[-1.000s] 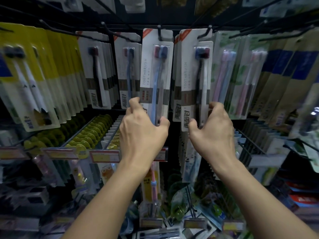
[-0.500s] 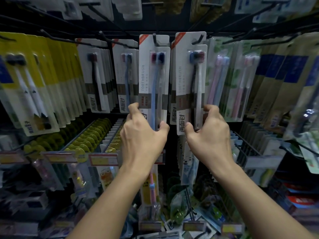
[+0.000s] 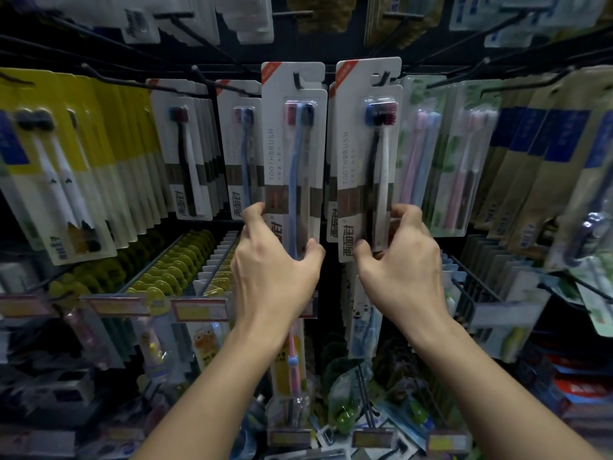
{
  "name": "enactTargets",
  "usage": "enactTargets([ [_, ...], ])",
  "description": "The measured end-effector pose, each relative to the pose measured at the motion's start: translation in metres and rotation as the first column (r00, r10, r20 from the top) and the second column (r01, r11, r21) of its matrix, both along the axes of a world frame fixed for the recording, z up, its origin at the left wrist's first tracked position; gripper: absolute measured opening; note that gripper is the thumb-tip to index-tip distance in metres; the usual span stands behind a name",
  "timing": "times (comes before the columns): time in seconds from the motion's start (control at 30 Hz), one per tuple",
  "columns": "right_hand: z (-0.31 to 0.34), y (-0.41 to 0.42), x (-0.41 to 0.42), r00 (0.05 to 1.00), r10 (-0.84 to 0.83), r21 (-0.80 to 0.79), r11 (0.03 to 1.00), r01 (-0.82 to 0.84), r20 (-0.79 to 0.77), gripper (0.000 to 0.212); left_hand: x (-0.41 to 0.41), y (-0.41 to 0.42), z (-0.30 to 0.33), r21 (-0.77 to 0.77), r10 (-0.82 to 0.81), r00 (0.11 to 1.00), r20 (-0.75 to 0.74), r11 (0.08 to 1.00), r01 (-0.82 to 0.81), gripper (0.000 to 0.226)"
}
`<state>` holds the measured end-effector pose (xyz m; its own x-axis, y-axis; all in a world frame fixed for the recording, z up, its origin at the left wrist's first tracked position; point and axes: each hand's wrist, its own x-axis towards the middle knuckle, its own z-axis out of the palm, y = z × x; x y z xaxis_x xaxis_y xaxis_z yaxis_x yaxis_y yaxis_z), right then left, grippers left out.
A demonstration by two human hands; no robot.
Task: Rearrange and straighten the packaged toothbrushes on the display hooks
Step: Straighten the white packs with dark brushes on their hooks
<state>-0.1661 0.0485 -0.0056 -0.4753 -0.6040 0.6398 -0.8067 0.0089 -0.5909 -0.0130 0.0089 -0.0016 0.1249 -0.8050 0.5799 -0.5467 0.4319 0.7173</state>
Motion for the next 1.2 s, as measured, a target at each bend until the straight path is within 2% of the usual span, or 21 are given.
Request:
enactTargets([
  [0.87,-0.0074,-0.0022,-0.0024,0.999,0.027,-0.096,0.995,-0.029,-0.019,0.059,0.0048,0.0028,-0.0036,-0.049,-0.032,0.998,-0.046,0.998,0.029,0.081],
  [1.2,-0.0085,-0.0026,-0.0017,0.998,0.053,-0.104,0.993,-0.05,0.021,0.059,0.0042,0.0048,-0.0038,-0.073,-0.043,0.998,-0.051,0.997,0.039,0.08],
])
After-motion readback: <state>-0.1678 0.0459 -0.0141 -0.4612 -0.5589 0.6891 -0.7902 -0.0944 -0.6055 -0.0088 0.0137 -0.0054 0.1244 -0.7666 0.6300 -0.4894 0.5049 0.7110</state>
